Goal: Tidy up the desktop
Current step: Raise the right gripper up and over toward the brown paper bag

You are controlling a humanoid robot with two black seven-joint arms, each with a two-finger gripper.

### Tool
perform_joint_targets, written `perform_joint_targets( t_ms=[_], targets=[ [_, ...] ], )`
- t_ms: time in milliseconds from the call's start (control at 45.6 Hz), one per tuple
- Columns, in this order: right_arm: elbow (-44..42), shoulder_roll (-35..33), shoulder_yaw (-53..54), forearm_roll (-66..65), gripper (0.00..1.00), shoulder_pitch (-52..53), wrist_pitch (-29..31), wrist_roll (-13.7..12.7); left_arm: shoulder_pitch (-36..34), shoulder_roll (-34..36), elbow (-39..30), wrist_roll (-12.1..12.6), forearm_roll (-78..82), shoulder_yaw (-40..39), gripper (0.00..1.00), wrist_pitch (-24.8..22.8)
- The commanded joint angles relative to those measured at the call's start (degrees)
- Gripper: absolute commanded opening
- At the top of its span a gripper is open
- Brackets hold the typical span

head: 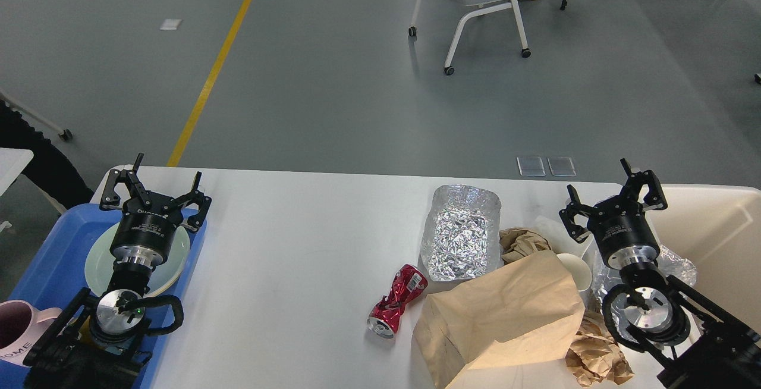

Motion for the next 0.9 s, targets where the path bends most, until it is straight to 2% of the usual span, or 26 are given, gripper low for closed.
perform_joint_targets(
  t_ms=[0, 329, 570, 745, 876],
  targets=[
    [-0.15, 0.22, -0.08, -0.43, 1.00, 1.98, -0.01, -0.01, 0.00, -0.07, 0.00, 0.02, 0.00, 0.01, 0.96, 0.00],
    [0.11, 1.02, -0.08, -0.51, 1.00, 4.80, -0.36, -0.01, 0.00, 0.02, 0.00, 0.02, -0.09, 0.01, 0.96, 0.00],
    [1.87, -5.04, -6.31, 0.10, 1.00, 6.64, 0.16, 0.08, 0.00, 0.02, 0.00, 0.02, 0.00, 0.01, 0.96, 0.00],
    [1.87, -12.60, -23.96, 0.19, 1.00, 16.29, 2.45, 0.08, 0.00, 0.02, 0.00, -0.07, 0.00, 0.01, 0.96, 0.00],
    [1.78, -16.91, -41.45, 0.28, 1.00, 28.94, 3.42, 0.08, 0.00, -0.07, 0.00, -0.07, 0.00, 0.01, 0.96, 0.00]
  ],
)
